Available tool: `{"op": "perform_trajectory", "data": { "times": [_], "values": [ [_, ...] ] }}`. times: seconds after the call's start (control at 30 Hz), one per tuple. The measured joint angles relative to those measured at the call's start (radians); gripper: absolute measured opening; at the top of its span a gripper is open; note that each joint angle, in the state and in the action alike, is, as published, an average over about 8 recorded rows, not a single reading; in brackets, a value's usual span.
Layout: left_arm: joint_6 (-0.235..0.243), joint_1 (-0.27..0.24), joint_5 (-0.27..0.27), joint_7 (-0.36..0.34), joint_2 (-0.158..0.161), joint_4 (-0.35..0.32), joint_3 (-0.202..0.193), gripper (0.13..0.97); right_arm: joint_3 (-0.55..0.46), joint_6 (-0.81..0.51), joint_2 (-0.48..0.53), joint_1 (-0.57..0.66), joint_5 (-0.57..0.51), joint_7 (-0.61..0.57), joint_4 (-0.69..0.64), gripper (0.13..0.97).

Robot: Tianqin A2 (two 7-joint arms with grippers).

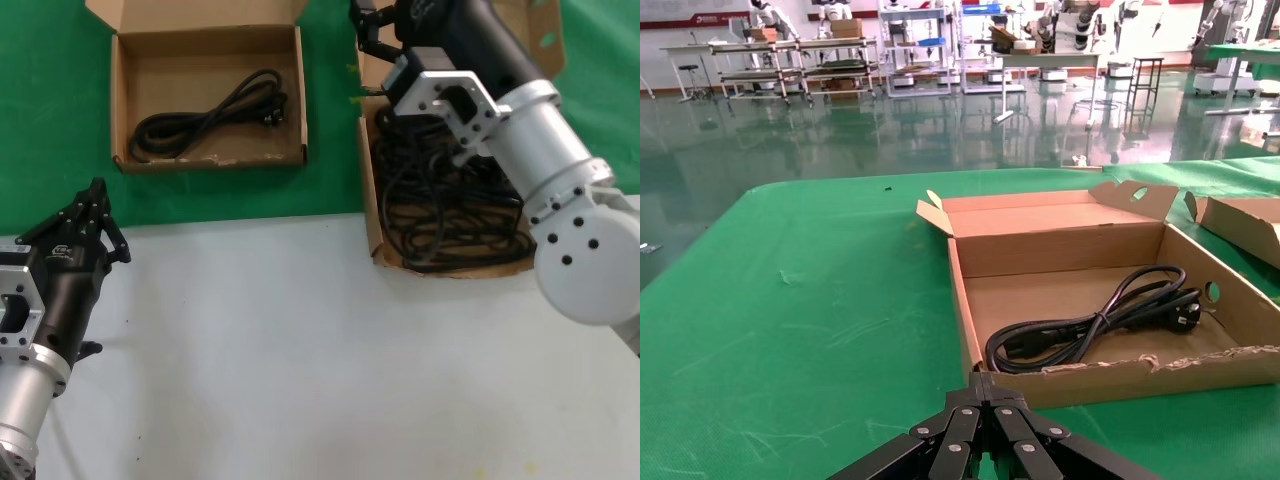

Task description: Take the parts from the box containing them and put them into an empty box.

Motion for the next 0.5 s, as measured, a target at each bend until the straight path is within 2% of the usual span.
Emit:
{"op": "perform_trajectory", "data": {
  "times": [0.17, 0.33, 0.5],
  "values": [
    [0.000, 0.000, 0.000, 0.000, 0.000, 0.000, 0.000, 0.148, -0.043, 0.076, 0.024, -0.003, -0.031, 0.096, 0.000, 0.862],
    [0.000, 0.000, 0.000, 0.000, 0.000, 0.000, 0.000, 0.150, -0.042, 0.080, 0.025, -0.008, -0.031, 0.105, 0.000, 0.907],
    [-0.001, 0.001, 0.000, 0.000, 0.000, 0.000, 0.000, 0.187, -0.019, 0.070, 0.021, -0.033, -0.015, 0.112, 0.006, 0.953]
  ]
}}
